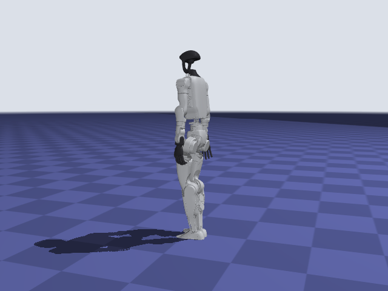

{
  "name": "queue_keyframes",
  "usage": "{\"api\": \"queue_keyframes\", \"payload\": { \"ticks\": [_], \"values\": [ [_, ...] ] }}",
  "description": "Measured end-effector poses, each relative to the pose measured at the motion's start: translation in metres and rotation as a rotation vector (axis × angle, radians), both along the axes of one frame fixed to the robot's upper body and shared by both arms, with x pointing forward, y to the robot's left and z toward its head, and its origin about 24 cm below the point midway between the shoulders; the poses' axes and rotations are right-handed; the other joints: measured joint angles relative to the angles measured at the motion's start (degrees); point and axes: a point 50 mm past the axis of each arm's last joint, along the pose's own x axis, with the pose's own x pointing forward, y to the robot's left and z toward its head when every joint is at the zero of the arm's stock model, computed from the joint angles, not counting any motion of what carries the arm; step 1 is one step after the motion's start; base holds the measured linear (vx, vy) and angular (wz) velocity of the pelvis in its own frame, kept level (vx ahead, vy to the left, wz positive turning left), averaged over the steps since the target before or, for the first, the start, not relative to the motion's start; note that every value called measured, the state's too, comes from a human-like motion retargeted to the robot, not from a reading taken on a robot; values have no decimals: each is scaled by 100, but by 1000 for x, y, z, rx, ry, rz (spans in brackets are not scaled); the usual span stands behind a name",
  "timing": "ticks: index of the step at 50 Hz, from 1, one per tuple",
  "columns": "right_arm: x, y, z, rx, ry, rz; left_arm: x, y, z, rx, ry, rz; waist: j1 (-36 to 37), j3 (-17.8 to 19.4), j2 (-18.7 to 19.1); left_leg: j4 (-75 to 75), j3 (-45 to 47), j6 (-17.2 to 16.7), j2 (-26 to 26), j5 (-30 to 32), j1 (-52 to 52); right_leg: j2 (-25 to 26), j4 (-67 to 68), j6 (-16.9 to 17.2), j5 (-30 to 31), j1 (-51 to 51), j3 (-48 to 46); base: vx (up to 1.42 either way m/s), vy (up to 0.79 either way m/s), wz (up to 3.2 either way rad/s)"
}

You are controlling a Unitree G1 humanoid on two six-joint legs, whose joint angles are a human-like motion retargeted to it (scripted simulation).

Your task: In place motions

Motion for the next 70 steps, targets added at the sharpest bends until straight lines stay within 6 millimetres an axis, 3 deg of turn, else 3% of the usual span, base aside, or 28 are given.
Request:
{"api": "queue_keyframes", "payload": {
  "ticks": [5,8,10,13,17,19,20,22,23,25,27,30,32,35,40,46,48,50,52,55,60,64,70],
  "values": [
    [23,5,3,33,-78,38,1,12,2,42,-12,-50,-572,54,187,-82,965,-12,340,-266,75,300,24,-89,318,-401,696,-55,39,-181],
    [42,13,6,67,-133,96,-14,13,1,21,25,39,-853,81,290,-123,2072,-107,647,-516,128,564,-16,-249,129,-643,1059,-74,63,-338],
    [51,17,7,73,-149,125,-28,13,0,13,65,89,-1085,106,413,-147,2816,-206,878,-655,178,550,-60,-418,-178,-750,619,-73,70,-356],
    [58,15,8,45,-134,117,-45,12,0,9,130,129,-1319,135,630,-226,3863,-387,1163,-801,260,159,-23,-445,-668,-709,-1024,-68,74,-374],
    [54,2,8,2,-80,14,-60,9,0,12,183,140,-965,-1,814,-440,5242,-676,1270,-939,527,-394,304,-256,-884,-181,-3736,-45,70,-416],
    [47,-7,8,-22,-48,-42,-69,4,0,-5,206,163,-711,-151,893,-459,5792,-842,1337,-982,673,-600,640,-241,-789,40,-4385,-32,61,-375],
    [43,-11,8,-34,-32,-66,-74,1,0,-19,218,183,-607,-244,927,-425,6007,-918,1390,-997,722,-733,849,-245,-735,95,-4501,-17,46,-296],
    [34,-17,8,-56,-10,-94,-83,-4,0,-47,245,257,-698,-449,852,-162,6192,-1028,1418,-1017,772,-900,899,163,-613,45,-4281,-19,34,-204],
    [30,-18,7,-65,-1,-102,-87,-6,1,-54,255,303,-779,-538,804,30,6246,-1058,1475,-998,801,-849,857,36,-694,-109,-4077,-30,25,-192],
    [23,-19,6,-79,17,-111,-91,-6,1,-61,264,397,-600,-826,502,556,6650,-1015,1504,-824,884,-1147,1092,90,-729,-366,-3381,-27,15,-217],
    [16,-18,5,-76,48,-128,-93,-4,2,-52,258,472,-802,-901,240,1677,5942,-506,1894,-553,621,-1461,1295,41,-777,-557,-2968,-25,4,-146],
    [15,-13,5,-50,78,-111,-88,0,1,-42,214,586,-733,-833,-214,3560,4631,782,2409,-447,31,-1622,1440,-18,-905,-651,-2198,-35,2,-200],
    [19,-11,5,-28,75,-78,-79,0,0,-63,181,633,-642,-733,-176,4073,3334,612,2380,-367,-410,-1346,1307,-130,-829,-656,-1820,-35,8,-246],
    [27,-15,7,-23,53,-28,-64,-9,-2,-99,141,654,-97,-572,-299,4073,1607,143,1251,-326,-934,-990,962,-367,-526,-635,-909,-29,11,-348],
    [57,-19,13,-47,-42,71,-37,-13,-3,-146,54,617,125,-398,-310,3171,1602,326,933,-675,-1012,-669,668,-596,-77,-722,192,-30,10,-282],
    [66,-11,13,-17,-104,48,-20,-1,-1,-112,13,476,385,-167,154,1159,-925,-383,123,-457,-948,323,232,-777,434,-437,1259,-7,4,-255],
    [61,-10,12,-8,-99,6,-15,3,-1,-90,0,446,441,-102,278,622,-1683,-403,-24,-152,-746,610,252,-767,452,-326,1549,11,3,-175],
    [52,-8,10,-1,-64,-6,-14,5,0,-88,-6,448,151,-249,372,643,-696,-518,467,-263,-750,765,446,-720,382,-460,1642,18,1,-88],
    [45,-4,8,-3,-23,4,-11,7,0,-102,-19,473,-157,-243,385,570,-306,-586,704,-204,-718,873,670,-683,356,-570,1714,6,-5,-50],
    [31,-1,4,-17,-1,-45,-3,8,1,-103,-33,476,-462,-81,324,562,-405,-454,549,-220,-591,871,763,-614,346,-513,1780,-1,1,-38],
    [-3,-6,1,8,106,-107,-11,-1,-1,-86,36,422,-476,-218,301,395,145,-363,660,-266,-475,851,652,-484,183,-587,2020,3,7,-97],
    [-2,-9,2,-30,116,-49,-19,-5,-2,-111,72,379,-680,-160,417,151,745,-369,905,-296,-348,654,565,-707,-128,-668,1301,-25,13,-147],
    [15,-5,3,-18,64,18,-42,-5,-1,-67,160,269,-654,-186,524,-98,2312,-482,1275,-496,-71,69,396,-863,-696,-591,-654,-37,29,-233]
  ]
}}
